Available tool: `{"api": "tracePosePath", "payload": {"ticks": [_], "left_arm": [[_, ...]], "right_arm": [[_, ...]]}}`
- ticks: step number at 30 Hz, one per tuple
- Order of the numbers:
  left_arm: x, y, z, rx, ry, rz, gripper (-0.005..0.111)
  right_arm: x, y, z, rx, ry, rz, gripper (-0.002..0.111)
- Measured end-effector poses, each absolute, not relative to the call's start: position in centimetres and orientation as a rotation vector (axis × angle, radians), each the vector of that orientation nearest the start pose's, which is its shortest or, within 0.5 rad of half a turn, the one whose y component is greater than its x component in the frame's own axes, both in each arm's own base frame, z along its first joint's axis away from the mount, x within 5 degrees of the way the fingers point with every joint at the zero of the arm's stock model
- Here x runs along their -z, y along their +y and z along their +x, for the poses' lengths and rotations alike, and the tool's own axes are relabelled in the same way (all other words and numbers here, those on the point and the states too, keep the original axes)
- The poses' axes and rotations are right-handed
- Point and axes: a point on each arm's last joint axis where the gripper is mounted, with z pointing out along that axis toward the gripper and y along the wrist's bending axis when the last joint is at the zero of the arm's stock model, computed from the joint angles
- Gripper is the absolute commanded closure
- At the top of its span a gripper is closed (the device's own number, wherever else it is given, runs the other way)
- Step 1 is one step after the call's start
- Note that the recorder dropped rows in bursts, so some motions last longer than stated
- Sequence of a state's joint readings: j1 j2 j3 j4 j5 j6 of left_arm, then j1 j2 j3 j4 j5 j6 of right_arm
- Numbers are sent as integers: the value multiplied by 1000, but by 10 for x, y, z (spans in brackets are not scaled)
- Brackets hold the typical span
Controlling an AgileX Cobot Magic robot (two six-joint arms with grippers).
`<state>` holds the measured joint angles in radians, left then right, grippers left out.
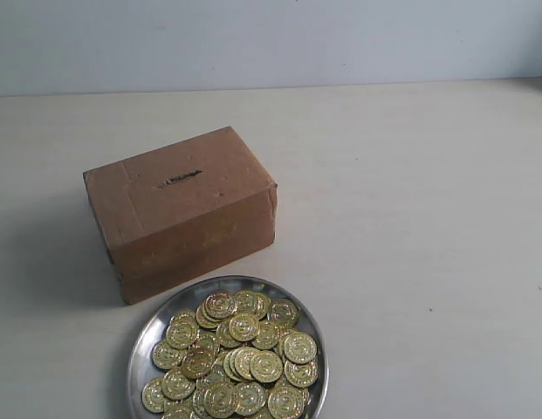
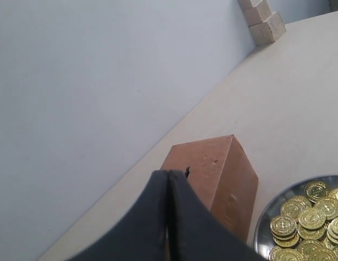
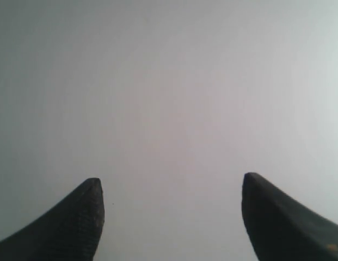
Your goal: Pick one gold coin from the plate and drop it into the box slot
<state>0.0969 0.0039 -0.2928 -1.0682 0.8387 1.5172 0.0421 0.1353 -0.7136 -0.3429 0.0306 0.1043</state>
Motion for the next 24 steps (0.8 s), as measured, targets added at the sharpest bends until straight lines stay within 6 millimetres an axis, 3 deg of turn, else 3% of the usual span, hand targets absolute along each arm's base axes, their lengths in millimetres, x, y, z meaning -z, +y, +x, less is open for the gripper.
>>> {"api": "tracePosePath", "payload": {"ticks": [4,11,24], "left_arm": [[-267,-58,17,44,1381,920,107],[-267,-59,12,105,1343,975,107],[-267,-59,12,113,1338,983,107]], "right_arm": [[-425,-1,-25,213,905,-106,41],[-420,-2,-57,216,800,-90,41],[-421,-2,-58,216,797,-90,41]]}}
